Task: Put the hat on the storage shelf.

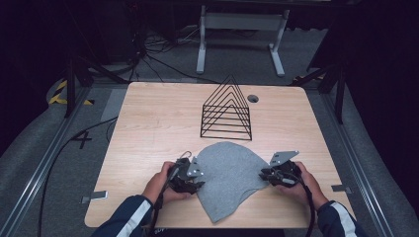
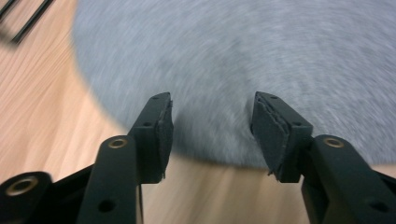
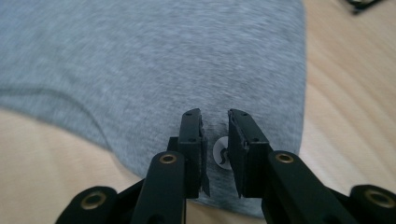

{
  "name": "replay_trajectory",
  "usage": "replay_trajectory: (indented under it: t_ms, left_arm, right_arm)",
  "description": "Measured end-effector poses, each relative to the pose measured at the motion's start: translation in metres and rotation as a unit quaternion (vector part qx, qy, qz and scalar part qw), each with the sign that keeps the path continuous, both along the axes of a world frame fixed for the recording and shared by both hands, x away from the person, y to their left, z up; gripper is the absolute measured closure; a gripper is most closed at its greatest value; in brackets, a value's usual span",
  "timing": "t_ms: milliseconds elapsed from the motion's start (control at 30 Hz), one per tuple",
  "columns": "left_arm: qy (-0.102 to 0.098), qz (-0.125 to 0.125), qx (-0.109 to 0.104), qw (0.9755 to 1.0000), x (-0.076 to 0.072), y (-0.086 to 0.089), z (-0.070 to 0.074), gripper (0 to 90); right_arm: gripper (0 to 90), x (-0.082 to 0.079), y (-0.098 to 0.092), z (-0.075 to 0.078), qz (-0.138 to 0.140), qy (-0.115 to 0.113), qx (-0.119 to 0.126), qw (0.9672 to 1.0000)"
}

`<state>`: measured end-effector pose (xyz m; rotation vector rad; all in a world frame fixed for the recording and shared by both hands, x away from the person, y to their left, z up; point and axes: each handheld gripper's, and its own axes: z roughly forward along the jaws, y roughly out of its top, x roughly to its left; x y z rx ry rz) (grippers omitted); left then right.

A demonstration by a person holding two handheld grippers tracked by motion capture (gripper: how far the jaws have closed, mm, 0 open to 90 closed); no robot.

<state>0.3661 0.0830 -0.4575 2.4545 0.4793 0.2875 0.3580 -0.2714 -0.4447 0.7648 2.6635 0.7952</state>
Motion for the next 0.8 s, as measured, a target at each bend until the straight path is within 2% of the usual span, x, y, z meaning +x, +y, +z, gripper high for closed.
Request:
replay_trajectory:
  t_ms: [33, 100, 167, 267, 300, 400, 433, 500, 567, 633, 733, 800]
  left_arm:
    - [0.009, 0.015, -0.007, 0.9998, 0.004, 0.007, -0.001, 47.0]
    - [0.01, 0.029, -0.008, 0.9995, 0.01, 0.014, -0.001, 44.7]
    - [-0.003, 0.046, -0.001, 0.9989, 0.015, 0.019, -0.001, 43.2]
    - [-0.003, 0.061, -0.007, 0.9981, 0.02, 0.023, -0.002, 40.3]
    - [-0.009, 0.065, -0.009, 0.9978, 0.021, 0.023, -0.002, 40.3]
    - [-0.034, 0.088, -0.002, 0.9956, 0.025, 0.022, -0.003, 36.8]
    - [-0.039, 0.093, 0.004, 0.9949, 0.026, 0.021, -0.002, 36.4]
    - [-0.03, 0.111, 0.004, 0.9933, 0.031, 0.02, -0.002, 33.5]
    - [-0.022, 0.119, -0.008, 0.9927, 0.036, 0.021, -0.002, 31.0]
    - [-0.017, 0.119, -0.022, 0.9926, 0.039, 0.021, -0.004, 31.1]
    - [-0.004, 0.115, -0.034, 0.9928, 0.043, 0.018, -0.005, 30.7]
    - [0.008, 0.119, -0.044, 0.992, 0.048, 0.017, -0.004, 29.6]
  right_arm:
    - [76.1, -0.004, 0.003, 0.0, 0.006, 0.001, -0.003, 1.0]
    - [76.6, -0.016, 0.012, 0.0, 0.021, -0.005, -0.01, 0.9997]
    - [78.1, -0.026, 0.02, 0.0, 0.022, -0.014, -0.015, 0.9996]
    - [79.4, -0.041, 0.032, -0.001, 0.034, -0.026, -0.021, 0.9988]
    - [79.6, -0.044, 0.034, -0.002, 0.036, -0.028, -0.022, 0.9987]
    - [78.9, -0.05, 0.04, -0.002, 0.046, -0.011, -0.007, 0.9988]
    - [77.9, -0.049, 0.042, -0.003, 0.046, -0.01, -0.002, 0.9989]
    - [75.7, -0.048, 0.047, -0.003, 0.043, -0.001, 0.007, 0.999]
    - [72.0, -0.048, 0.052, -0.001, 0.049, -0.006, 0.009, 0.9987]
    - [68.3, -0.044, 0.051, 0.005, 0.04, -0.014, 0.031, 0.9986]
    - [63.2, -0.029, 0.041, 0.017, 0.018, -0.037, 0.064, 0.9971]
    - [58.0, -0.011, 0.034, 0.021, 0.0, -0.038, 0.079, 0.9961]
